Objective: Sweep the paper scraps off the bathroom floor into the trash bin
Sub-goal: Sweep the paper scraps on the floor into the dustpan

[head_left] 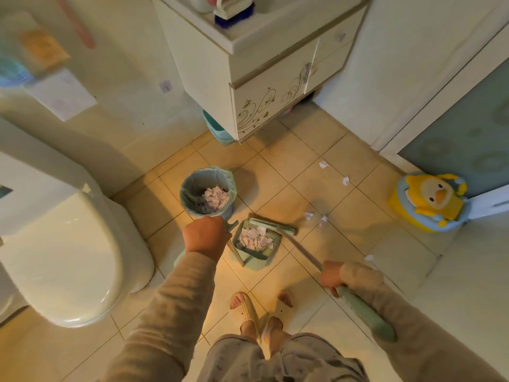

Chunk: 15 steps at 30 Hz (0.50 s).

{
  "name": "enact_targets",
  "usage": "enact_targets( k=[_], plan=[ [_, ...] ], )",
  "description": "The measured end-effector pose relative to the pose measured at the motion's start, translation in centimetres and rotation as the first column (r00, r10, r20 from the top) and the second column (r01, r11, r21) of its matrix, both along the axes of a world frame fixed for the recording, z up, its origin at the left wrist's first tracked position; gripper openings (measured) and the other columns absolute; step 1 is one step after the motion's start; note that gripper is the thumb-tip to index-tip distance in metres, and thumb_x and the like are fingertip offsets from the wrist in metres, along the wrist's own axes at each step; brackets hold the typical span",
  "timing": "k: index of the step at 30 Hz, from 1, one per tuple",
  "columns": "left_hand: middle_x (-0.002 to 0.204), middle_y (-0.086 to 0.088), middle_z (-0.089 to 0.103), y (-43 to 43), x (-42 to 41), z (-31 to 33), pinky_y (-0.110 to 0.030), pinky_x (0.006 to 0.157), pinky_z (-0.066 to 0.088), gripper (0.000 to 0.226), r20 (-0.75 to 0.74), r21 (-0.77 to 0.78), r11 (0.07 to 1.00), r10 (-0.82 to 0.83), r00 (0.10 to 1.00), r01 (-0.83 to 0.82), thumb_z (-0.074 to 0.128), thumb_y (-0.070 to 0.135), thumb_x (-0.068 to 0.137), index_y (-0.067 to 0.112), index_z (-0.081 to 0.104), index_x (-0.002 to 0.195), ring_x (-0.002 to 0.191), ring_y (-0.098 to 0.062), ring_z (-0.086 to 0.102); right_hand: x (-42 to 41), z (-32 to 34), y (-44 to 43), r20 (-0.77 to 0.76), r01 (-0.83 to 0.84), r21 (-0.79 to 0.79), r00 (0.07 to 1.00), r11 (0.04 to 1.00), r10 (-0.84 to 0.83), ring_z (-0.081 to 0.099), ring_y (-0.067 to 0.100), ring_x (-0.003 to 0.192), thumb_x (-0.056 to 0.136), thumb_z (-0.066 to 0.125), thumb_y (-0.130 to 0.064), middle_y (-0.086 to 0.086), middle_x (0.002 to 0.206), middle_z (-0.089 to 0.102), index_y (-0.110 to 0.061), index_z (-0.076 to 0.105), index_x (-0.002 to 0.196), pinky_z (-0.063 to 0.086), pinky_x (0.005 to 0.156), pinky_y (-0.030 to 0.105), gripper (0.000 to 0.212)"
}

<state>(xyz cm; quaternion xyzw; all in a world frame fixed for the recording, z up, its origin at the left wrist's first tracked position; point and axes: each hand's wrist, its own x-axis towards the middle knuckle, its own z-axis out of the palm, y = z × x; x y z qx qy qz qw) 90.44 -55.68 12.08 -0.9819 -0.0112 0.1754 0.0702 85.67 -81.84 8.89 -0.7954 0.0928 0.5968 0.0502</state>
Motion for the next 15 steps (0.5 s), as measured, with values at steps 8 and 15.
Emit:
enact_targets(
  k=[8,15],
  plan=[
    [0.083,0.0,0.07,0.1,-0.9,-0.3,-0.027,0.06,0.047,0.029,0.07,-0.059,0.998,-0.023,0.997,0.027,0.059,0.045,0.086,0.018,0.067,0.095,0.073,-0.018,0.065,-4.5,1.0,-2.6,-0.074,0.429,0.212,0.903,0.878,-0.424,0.043,0.01,0.047,0.092,0.047,-0.004,0.005,0.062,0.046,-0.002,0.038,0.103,0.04,0.039,0.018,0.014],
    [0.086,0.001,0.069,1.8,0.0,-0.2,-0.029,0.07,0.057,0.036,0.074,-0.07,0.991,-0.105,0.992,0.11,0.058,0.053,0.085,0.02,0.065,0.097,0.076,-0.017,0.066,-6.6,0.8,-5.3,-0.076,0.635,0.275,0.763,0.722,-0.642,0.039,0.006,0.036,0.09,0.045,0.001,0.004,0.06,0.044,-0.006,0.042,0.089,0.036,0.041,0.019,0.007]
  ],
)
